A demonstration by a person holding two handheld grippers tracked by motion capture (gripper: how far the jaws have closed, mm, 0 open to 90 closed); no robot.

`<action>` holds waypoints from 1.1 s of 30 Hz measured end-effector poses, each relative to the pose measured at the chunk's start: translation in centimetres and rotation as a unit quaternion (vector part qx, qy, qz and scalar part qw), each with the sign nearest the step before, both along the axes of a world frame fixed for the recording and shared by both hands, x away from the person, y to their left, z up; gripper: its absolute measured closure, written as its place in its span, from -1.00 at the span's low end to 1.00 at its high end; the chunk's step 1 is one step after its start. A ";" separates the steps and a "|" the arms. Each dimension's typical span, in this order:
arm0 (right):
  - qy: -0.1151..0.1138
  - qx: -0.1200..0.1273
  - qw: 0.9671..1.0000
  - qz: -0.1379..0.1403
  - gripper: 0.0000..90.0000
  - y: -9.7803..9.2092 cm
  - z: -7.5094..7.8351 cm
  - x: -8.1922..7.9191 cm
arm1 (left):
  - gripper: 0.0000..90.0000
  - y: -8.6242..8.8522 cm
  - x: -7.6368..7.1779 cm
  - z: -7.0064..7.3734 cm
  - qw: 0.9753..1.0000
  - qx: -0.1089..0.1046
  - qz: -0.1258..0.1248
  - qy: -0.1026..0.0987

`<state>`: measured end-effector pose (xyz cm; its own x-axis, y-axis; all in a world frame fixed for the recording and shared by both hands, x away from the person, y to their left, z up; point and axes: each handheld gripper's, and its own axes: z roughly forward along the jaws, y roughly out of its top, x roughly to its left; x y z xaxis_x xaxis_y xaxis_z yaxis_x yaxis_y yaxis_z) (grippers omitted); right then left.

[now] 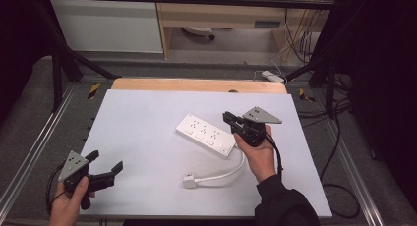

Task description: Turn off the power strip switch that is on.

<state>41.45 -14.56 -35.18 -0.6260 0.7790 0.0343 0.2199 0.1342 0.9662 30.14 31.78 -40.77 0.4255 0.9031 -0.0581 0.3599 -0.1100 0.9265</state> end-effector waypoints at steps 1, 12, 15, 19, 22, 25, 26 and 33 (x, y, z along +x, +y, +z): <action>0.000 -0.002 1.000 0.004 0.91 0.2 -0.1 0.1 | -0.89 0.0 0.0 0.0 1.000 -0.001 0.000 0.000; 0.005 -0.017 1.000 0.010 0.99 1.6 -1.0 0.7 | -0.89 0.0 0.0 0.0 1.000 0.001 -0.002 -0.001; 0.007 -0.018 1.000 0.011 1.00 1.9 -1.2 0.9 | -0.89 0.0 0.0 0.0 1.000 0.002 -0.002 -0.002; 0.009 -0.024 1.000 0.014 1.00 2.5 -1.5 1.0 | -0.89 0.0 0.0 0.0 1.000 0.001 -0.002 -0.002; 0.010 -0.027 0.999 0.018 1.00 2.9 -1.6 1.1 | -0.89 0.0 0.0 0.0 1.000 0.001 -0.002 -0.002; 0.011 -0.029 0.999 0.020 1.00 3.1 -1.7 1.2 | -0.89 0.0 0.0 0.0 1.000 0.001 -0.003 -0.001; 0.012 -0.032 0.999 0.023 1.00 3.3 -1.8 1.3 | -0.89 0.0 0.0 0.0 1.000 0.001 -0.002 -0.001; 0.017 -0.043 0.998 0.032 1.00 4.2 -2.1 1.6 | -0.89 0.0 0.0 0.0 1.000 0.001 -0.003 -0.002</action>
<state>43.01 -10.39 -37.27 -0.6741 0.7386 -0.0087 0.2404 0.2306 0.9429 30.13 31.74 -40.73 0.4310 0.9007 -0.0551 0.3563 -0.1138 0.9274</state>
